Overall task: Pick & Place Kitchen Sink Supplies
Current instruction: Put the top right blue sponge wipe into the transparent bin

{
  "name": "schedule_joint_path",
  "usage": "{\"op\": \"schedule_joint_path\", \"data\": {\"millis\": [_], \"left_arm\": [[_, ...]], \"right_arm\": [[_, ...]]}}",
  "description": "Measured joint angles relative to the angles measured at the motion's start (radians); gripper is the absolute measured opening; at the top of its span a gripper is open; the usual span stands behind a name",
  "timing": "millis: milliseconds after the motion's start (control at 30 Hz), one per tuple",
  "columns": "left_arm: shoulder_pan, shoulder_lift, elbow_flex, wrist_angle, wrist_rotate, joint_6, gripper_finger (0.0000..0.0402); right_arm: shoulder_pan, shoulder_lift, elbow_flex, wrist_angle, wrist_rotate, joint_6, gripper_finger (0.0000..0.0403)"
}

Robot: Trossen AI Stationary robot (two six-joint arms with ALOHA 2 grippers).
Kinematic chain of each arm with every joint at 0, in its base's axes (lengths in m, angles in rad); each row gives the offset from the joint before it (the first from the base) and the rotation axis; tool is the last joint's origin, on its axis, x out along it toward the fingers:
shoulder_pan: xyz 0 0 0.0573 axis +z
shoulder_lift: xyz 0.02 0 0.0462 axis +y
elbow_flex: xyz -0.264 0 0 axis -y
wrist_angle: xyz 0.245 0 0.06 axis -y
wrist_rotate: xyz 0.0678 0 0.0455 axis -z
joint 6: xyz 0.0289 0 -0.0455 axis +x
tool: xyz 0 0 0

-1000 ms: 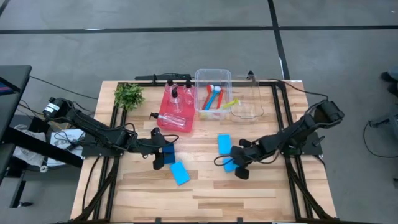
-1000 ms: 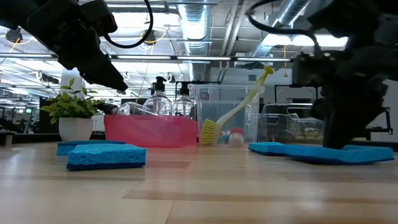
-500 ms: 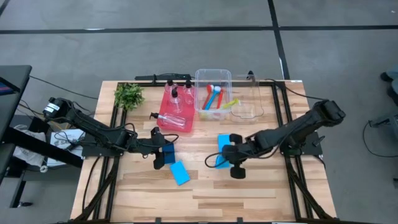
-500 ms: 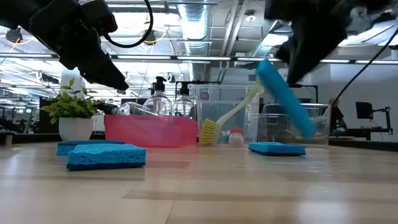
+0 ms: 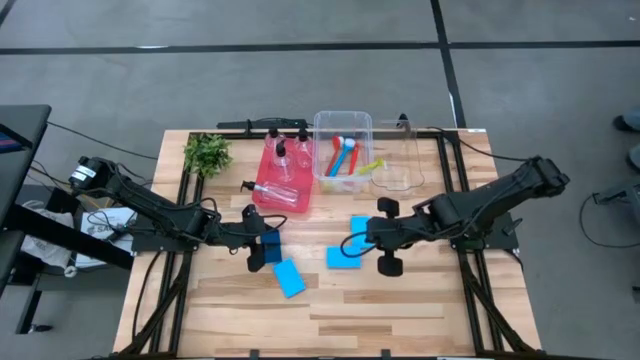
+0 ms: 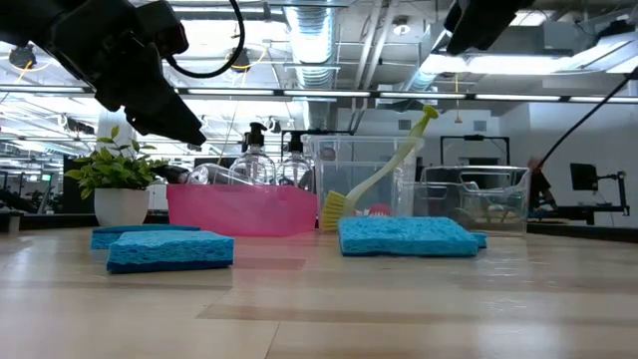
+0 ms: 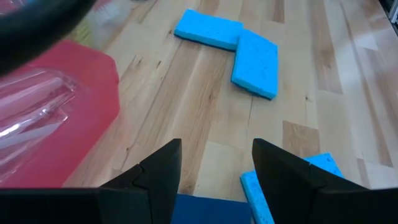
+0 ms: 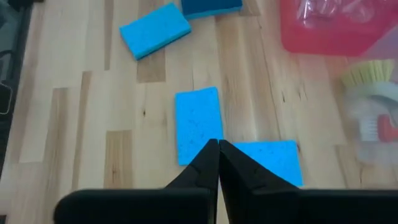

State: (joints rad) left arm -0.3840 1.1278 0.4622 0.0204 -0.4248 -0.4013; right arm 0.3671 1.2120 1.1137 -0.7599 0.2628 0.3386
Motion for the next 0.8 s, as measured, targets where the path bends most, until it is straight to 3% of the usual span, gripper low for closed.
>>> {"op": "schedule_joint_path", "data": {"millis": [200, 600, 800], "left_arm": [[0.0, 0.0, 0.0, 0.0, -0.002, 0.0, 0.0199], [0.0, 0.0, 0.0, 0.003, -0.002, 0.0, 0.0199], [0.0, 0.0, 0.0, 0.003, -0.002, 0.0, 0.0199]], "right_arm": [[-0.03, 0.096, 0.0, -0.054, -0.003, 0.018, 0.0046], [-0.03, 0.392, 0.0, -0.072, -0.004, -0.01, 0.0198], [-0.059, 0.552, 0.006, -0.068, 0.025, -0.026, 0.0218]]}}
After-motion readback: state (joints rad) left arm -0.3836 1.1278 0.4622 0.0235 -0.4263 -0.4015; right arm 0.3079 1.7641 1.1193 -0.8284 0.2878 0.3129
